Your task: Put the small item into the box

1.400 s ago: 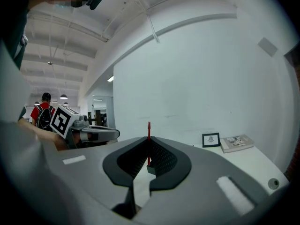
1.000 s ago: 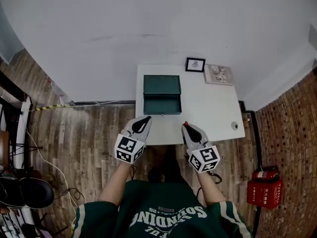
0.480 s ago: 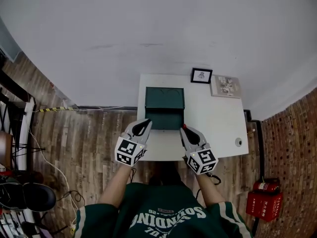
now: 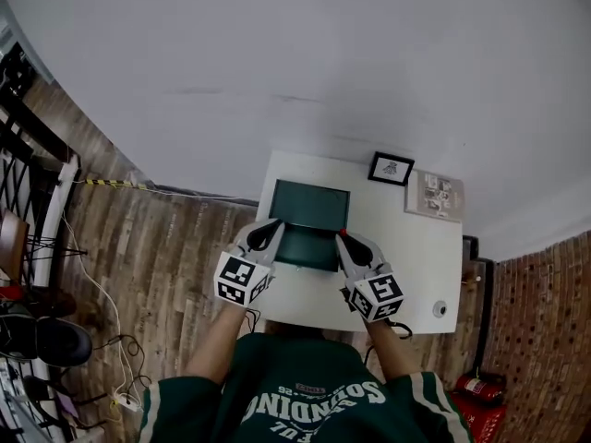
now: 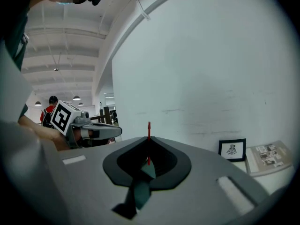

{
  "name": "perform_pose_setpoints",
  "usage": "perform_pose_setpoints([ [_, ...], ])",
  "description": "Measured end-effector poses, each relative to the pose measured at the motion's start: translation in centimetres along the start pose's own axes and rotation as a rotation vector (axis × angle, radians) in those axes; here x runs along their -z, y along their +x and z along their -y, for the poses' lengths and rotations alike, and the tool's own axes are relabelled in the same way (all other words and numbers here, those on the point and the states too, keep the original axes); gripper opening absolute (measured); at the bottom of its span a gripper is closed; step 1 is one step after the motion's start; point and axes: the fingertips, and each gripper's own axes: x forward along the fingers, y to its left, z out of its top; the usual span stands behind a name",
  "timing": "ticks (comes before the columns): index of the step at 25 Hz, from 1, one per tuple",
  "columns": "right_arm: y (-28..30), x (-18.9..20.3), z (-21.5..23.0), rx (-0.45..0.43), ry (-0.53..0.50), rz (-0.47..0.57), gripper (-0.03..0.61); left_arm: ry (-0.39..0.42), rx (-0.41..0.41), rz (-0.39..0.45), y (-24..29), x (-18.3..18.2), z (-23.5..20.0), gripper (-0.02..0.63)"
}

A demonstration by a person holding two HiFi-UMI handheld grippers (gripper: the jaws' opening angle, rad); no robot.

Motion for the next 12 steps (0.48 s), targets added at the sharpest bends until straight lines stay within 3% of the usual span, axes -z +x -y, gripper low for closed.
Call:
perform_pose_setpoints([
  [12, 3.5, -0.1, 3.4, -0.049, 0.01, -0.022, 0.012, -0.008, -0.047, -0.015, 3.1, -0.5, -1.9, 0.051],
])
